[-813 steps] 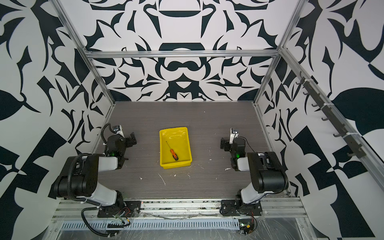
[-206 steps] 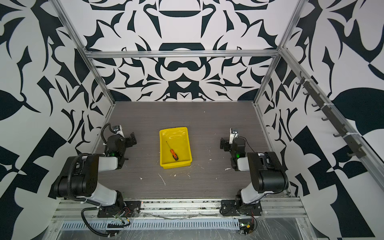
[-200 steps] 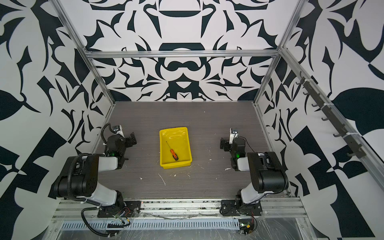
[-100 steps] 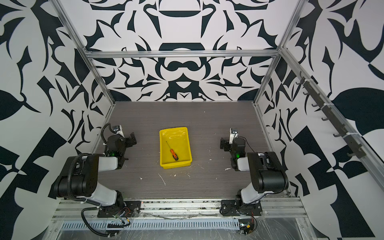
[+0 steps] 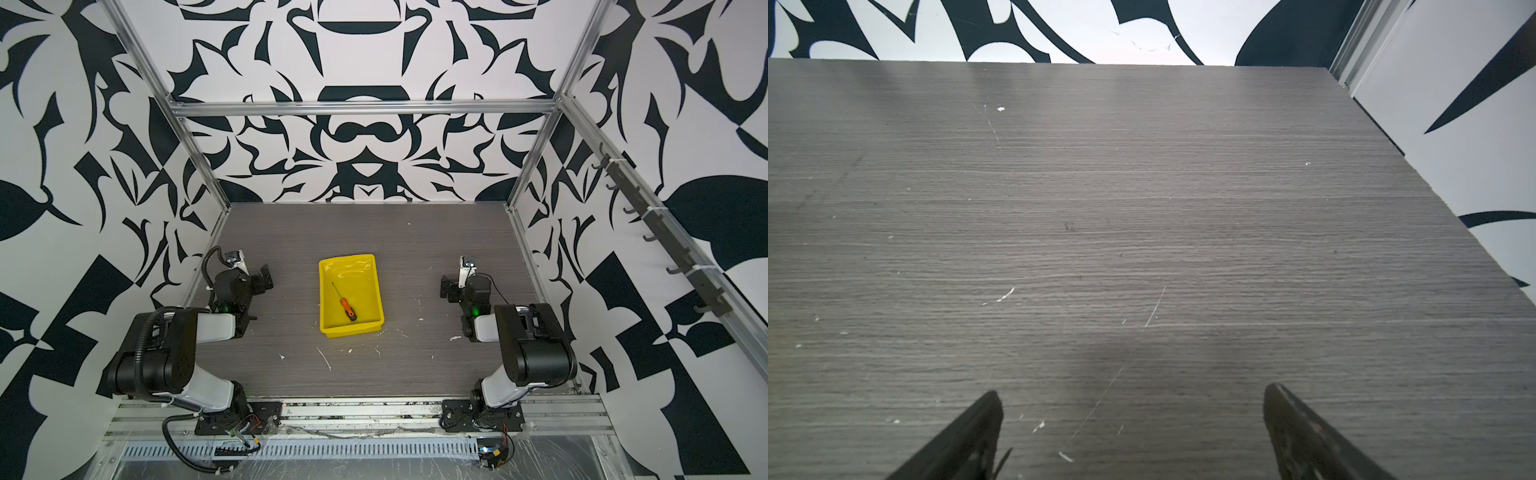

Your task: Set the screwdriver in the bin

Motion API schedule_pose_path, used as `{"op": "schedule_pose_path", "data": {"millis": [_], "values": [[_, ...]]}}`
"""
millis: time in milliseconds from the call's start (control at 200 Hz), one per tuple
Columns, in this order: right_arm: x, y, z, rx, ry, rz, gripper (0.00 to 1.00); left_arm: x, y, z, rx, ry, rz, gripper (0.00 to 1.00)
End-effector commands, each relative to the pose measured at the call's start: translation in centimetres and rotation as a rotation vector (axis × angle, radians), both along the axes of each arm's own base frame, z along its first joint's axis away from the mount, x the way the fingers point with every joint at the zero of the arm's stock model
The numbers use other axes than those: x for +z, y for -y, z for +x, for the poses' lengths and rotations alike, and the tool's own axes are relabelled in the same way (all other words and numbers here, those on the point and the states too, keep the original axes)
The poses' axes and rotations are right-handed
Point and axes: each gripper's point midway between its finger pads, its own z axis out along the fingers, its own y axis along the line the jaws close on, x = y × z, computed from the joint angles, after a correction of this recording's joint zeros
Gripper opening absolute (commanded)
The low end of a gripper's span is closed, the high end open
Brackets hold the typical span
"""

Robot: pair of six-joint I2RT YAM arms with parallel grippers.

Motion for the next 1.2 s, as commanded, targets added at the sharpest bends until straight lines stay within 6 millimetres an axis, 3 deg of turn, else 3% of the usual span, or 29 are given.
{"op": "schedule_pose_path", "data": {"millis": [0, 260, 535, 1195], "values": [[1.6, -0.9, 0.6, 0.046, 0.060, -0.001, 1.00, -0.2, 0.0, 0.0, -0.003, 0.008, -0.004, 0.99], [2.5, -1.5, -1.1, 0.087, 0.159, 0.001, 1.00, -0.2, 0.0, 0.0, -0.003, 0.008, -0.004, 0.99], [1.8, -0.9, 0.8, 0.052, 0.061, -0.005, 1.00, -0.1, 0.0, 0.0, -0.002, 0.008, -0.003, 0.99], [1.6, -0.4, 1.0, 0.017, 0.054, -0.006, 1.00, -0.2, 0.0, 0.0, -0.002, 0.008, -0.004, 0.99]]}}
